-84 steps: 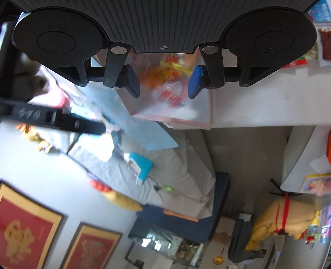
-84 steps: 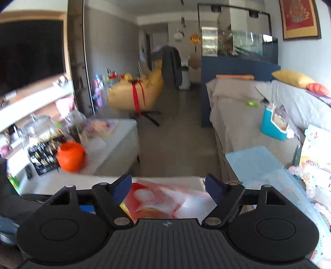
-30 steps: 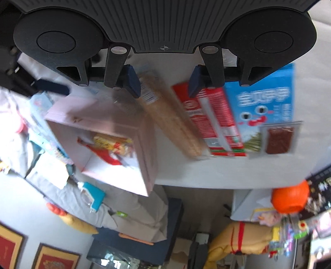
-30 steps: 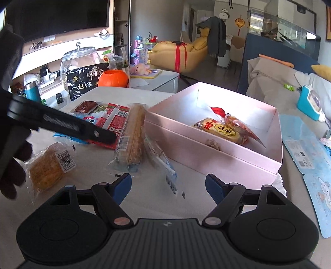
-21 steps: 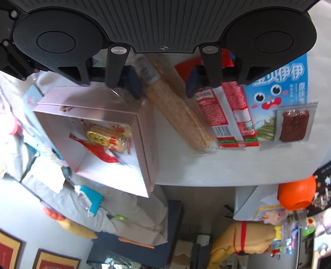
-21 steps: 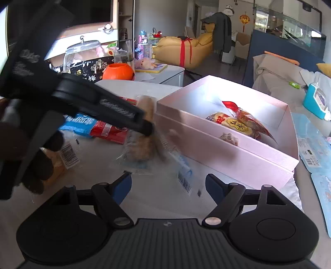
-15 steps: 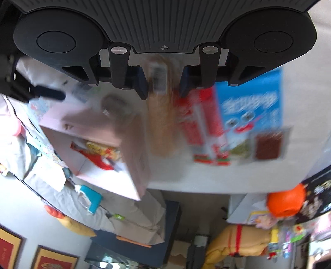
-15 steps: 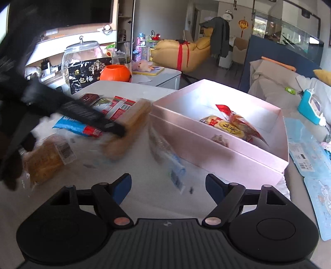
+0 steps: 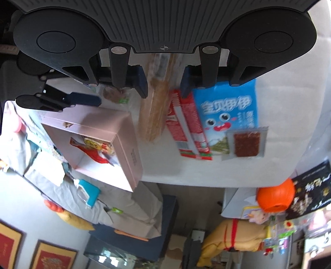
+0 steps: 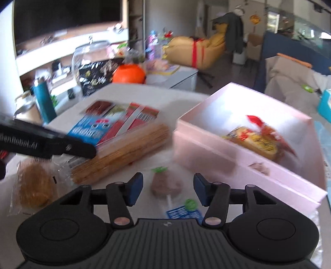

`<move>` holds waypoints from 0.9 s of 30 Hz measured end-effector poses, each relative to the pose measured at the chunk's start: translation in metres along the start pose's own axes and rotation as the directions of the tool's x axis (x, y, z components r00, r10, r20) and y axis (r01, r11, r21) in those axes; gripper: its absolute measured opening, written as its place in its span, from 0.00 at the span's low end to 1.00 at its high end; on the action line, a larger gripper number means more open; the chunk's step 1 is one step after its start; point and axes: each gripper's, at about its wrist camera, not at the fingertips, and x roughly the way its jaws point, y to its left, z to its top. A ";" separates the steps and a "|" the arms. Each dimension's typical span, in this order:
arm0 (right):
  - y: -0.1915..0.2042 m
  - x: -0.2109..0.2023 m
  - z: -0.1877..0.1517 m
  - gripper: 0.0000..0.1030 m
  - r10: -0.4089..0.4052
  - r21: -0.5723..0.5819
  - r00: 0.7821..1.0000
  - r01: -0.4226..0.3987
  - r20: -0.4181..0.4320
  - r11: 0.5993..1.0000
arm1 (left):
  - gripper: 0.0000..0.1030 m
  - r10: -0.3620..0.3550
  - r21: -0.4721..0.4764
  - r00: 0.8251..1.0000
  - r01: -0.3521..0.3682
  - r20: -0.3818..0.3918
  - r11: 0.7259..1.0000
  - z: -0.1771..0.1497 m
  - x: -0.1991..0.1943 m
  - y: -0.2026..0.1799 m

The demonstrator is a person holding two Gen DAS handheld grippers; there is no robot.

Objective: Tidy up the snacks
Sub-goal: 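Grasp the long bread-stick packet with the left tool while the right tool reaches toward the bear lollipop, then grasp the bear lollipop with the right tool while the left tool releases the bread-stick packet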

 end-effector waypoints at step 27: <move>-0.041 -0.055 -0.068 0.80 -0.082 0.129 0.996 0.087 -0.040 0.988 | 0.38 -0.112 0.031 0.982 0.118 -0.154 0.992 -0.039 0.006 -0.041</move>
